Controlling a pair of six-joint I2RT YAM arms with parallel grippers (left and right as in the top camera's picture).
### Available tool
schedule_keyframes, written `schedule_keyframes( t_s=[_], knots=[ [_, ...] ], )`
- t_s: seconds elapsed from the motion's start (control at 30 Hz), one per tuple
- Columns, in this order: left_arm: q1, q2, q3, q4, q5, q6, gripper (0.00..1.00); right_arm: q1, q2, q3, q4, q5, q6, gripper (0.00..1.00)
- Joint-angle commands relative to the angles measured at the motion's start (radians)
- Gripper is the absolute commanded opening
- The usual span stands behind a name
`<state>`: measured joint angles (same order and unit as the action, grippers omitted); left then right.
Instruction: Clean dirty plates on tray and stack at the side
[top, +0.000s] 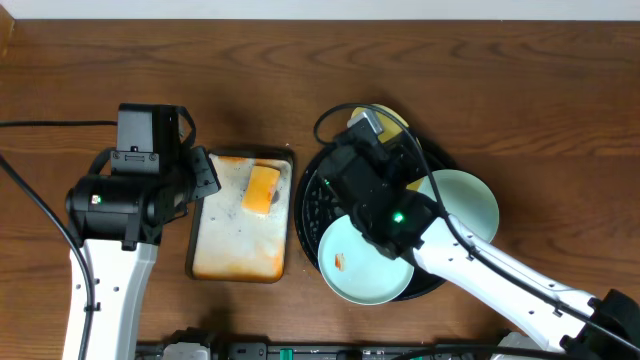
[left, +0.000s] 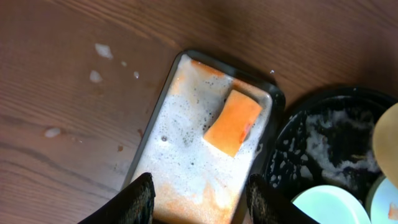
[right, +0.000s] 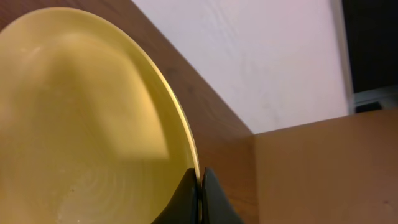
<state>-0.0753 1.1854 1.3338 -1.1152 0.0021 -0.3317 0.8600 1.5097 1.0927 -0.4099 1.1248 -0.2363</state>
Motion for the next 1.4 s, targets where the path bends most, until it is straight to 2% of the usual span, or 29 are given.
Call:
schedule_keyframes(
  t_s=[0.0, 0.83, 1.37],
  knots=[
    [0.005, 0.002, 0.000, -0.006, 0.006, 0.013, 0.50, 0.027, -0.013, 0.001, 0.001, 0.102, -0.017, 0.01],
    [0.005, 0.003, 0.000, -0.029, 0.006, 0.013, 0.59, 0.037, -0.013, 0.001, 0.002, 0.101, -0.029, 0.01],
    [0.005, 0.003, 0.000, -0.029, 0.006, 0.013, 0.63, 0.031, -0.013, 0.001, -0.002, 0.078, 0.073, 0.01]
  ],
)
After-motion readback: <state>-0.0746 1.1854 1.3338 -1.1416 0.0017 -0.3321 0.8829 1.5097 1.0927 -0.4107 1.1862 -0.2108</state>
